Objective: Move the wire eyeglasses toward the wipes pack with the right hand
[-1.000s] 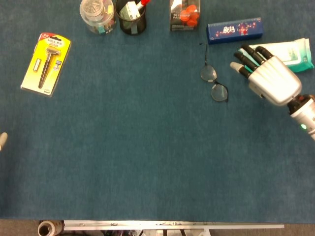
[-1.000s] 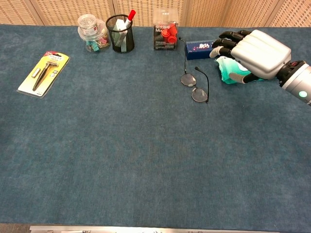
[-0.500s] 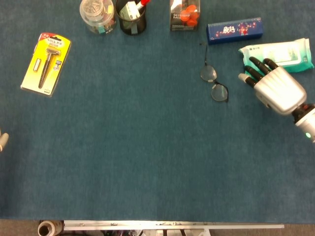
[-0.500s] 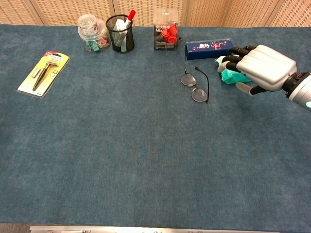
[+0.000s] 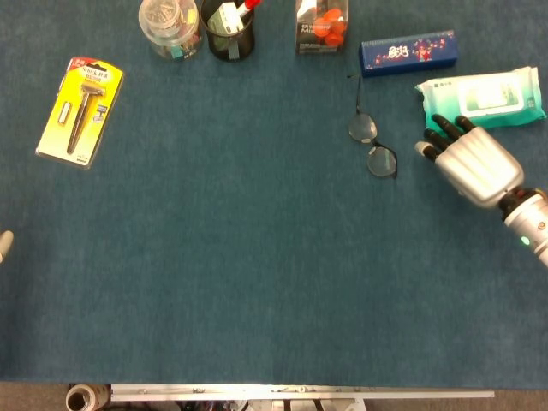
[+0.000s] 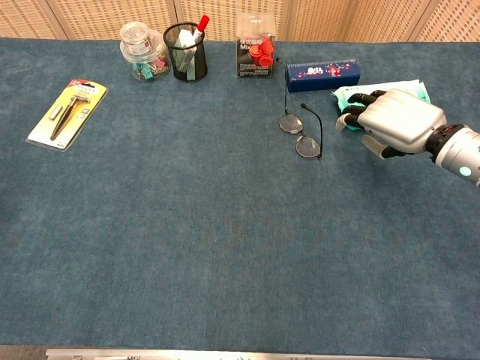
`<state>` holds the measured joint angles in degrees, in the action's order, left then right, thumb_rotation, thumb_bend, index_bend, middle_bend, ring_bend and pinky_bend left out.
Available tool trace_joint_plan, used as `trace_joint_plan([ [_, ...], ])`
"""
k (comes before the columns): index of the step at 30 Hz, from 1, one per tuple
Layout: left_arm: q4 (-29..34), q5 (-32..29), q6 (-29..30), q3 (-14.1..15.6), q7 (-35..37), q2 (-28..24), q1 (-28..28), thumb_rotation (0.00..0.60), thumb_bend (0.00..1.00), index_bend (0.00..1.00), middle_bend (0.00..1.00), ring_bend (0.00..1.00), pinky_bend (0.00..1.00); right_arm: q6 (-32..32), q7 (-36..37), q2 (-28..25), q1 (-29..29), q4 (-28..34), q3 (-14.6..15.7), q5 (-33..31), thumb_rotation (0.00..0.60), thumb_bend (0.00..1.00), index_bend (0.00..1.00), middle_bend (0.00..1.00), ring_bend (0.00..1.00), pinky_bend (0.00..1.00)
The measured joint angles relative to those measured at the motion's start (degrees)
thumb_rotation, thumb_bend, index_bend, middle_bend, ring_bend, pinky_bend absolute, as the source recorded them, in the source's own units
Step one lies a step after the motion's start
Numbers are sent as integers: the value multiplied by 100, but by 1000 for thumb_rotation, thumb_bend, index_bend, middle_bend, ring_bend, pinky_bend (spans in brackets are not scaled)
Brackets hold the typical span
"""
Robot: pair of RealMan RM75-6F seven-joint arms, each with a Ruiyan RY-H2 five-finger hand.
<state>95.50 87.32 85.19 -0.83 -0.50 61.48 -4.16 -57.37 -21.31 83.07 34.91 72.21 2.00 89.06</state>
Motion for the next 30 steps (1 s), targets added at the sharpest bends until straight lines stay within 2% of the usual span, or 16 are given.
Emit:
trace_joint_plan([
  [13, 4, -3, 10, -7, 24, -13, 4, 600, 228, 667, 552, 437, 562, 206, 80, 43, 64, 92, 87, 87, 600, 570, 291, 277, 126, 265],
  [30, 6, -3, 32, -15, 36, -21, 11, 600, 228, 667, 552, 437, 562, 247, 501, 286, 154, -128, 175, 338, 600, 569, 291, 277, 126, 265],
])
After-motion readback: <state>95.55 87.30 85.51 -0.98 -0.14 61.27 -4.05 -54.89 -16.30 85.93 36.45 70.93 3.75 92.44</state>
